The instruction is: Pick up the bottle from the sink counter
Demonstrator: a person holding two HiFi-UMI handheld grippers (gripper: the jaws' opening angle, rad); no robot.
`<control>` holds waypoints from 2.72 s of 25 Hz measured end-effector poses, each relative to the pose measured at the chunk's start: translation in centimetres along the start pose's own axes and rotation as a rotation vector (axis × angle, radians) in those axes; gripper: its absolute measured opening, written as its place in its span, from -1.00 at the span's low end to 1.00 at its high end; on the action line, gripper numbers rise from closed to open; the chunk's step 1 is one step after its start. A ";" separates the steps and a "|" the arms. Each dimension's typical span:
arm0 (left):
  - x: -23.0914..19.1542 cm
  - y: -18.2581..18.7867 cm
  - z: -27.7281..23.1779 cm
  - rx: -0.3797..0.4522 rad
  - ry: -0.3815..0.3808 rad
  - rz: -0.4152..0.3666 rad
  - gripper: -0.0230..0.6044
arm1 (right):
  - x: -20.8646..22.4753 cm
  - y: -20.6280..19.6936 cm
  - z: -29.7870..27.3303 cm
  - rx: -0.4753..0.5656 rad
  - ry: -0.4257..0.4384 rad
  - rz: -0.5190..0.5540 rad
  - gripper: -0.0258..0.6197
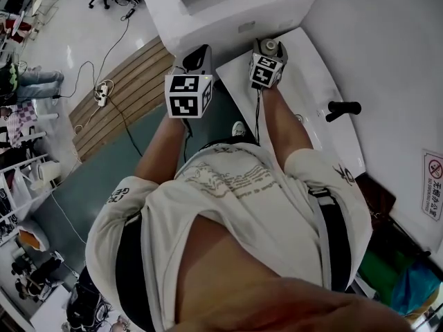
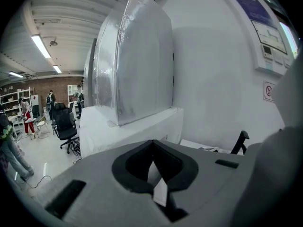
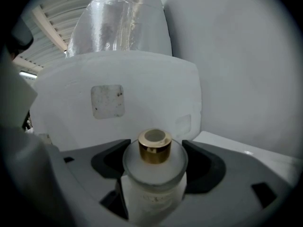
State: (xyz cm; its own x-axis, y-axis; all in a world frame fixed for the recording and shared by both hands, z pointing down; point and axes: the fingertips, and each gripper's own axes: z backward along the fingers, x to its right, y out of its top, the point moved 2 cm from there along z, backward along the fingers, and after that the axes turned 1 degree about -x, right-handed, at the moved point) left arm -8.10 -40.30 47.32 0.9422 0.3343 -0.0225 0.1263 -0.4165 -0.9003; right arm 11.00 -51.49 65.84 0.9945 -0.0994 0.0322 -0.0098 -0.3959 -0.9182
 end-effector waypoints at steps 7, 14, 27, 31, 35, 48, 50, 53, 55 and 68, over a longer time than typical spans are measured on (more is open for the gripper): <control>-0.3 0.2 0.5 0.012 0.006 0.003 -0.86 | -0.5 0.4 0.4 -0.047 0.032 0.054 0.03; -0.4 0.6 1.0 0.031 -0.004 0.010 -0.86 | -0.9 1.1 2.6 -0.058 0.049 0.066 0.06; 1.0 1.0 3.3 0.086 -0.055 0.014 -0.86 | -2.1 6.0 9.4 -0.017 0.059 0.041 0.06; 1.5 0.9 4.1 0.100 -0.077 0.014 -0.86 | -2.4 8.4 11.8 0.035 0.056 0.036 0.06; 2.1 1.1 5.2 0.122 -0.104 0.015 -0.86 | -2.8 10.5 14.9 0.082 0.042 0.033 0.06; 3.2 0.8 8.1 0.150 -0.173 -0.007 -0.86 | -4.7 13.8 25.3 0.196 0.023 0.022 0.06; 3.6 0.8 8.5 0.153 -0.188 -0.016 -0.86 | -4.7 13.8 26.3 0.205 0.025 0.014 0.06; 4.2 0.8 9.1 0.159 -0.208 -0.026 -0.86 | -4.8 13.7 27.6 0.216 0.025 0.012 0.06; 4.5 0.8 9.4 0.161 -0.218 -0.029 -0.86 | -5.0 13.6 28.4 0.228 0.023 0.014 0.06; 5.5 0.9 10.4 0.177 -0.254 -0.049 -0.86 | -6.3 12.7 30.6 0.239 0.023 0.024 0.06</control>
State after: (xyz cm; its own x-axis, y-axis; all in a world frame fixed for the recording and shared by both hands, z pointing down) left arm -6.05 -30.08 41.91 0.8261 0.5598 -0.0653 0.0924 -0.2488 -0.9641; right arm 7.77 -27.94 41.92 0.9916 -0.1284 0.0154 -0.0062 -0.1660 -0.9861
